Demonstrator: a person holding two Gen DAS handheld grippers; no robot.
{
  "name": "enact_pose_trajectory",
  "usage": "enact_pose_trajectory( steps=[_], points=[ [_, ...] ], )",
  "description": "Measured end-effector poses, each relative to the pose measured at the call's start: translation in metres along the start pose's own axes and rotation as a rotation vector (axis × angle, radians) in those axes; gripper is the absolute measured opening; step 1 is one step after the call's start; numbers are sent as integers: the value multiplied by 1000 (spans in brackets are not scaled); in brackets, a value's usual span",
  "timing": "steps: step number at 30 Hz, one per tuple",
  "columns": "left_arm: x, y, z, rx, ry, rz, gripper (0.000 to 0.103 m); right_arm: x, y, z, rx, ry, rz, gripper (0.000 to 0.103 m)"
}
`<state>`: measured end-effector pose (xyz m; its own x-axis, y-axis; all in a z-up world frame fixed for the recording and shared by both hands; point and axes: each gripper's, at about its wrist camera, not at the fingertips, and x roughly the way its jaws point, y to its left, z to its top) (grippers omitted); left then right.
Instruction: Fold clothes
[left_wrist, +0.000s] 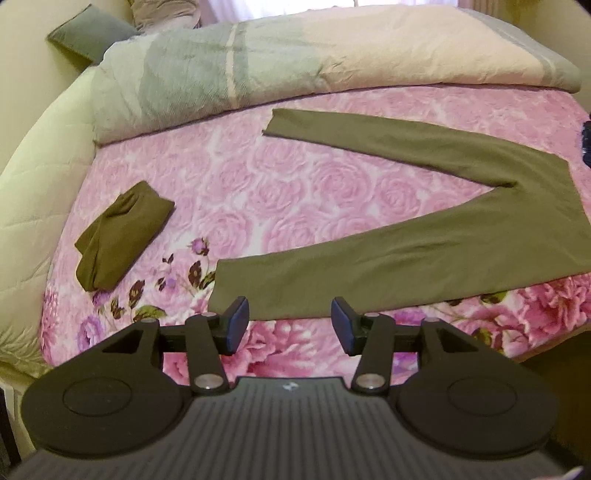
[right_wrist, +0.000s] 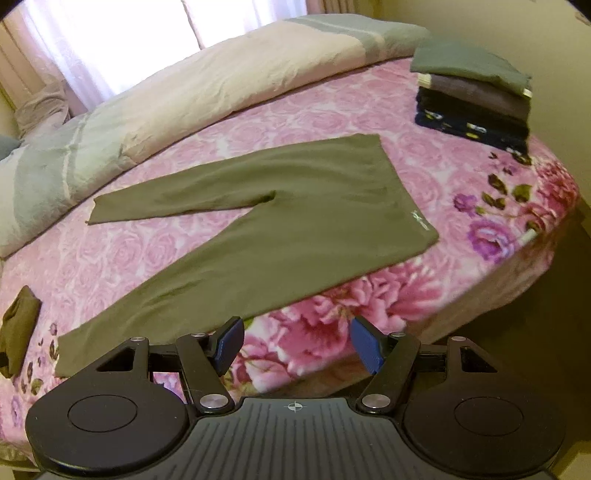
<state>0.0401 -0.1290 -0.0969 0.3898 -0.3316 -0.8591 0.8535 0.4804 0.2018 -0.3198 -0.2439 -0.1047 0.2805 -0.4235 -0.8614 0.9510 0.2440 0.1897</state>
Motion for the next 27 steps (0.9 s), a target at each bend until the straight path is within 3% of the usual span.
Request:
enact_pose_trajectory(
  steps=[10, 27],
  points=[
    [-16, -5, -4, 19, -27, -27, 48, -4, 10, -15, 1, 30, -16, 67],
    [-24, -14, -16, 6, 9, -55, 49, -1, 16, -5, -37, 57, -17, 67]
  ],
)
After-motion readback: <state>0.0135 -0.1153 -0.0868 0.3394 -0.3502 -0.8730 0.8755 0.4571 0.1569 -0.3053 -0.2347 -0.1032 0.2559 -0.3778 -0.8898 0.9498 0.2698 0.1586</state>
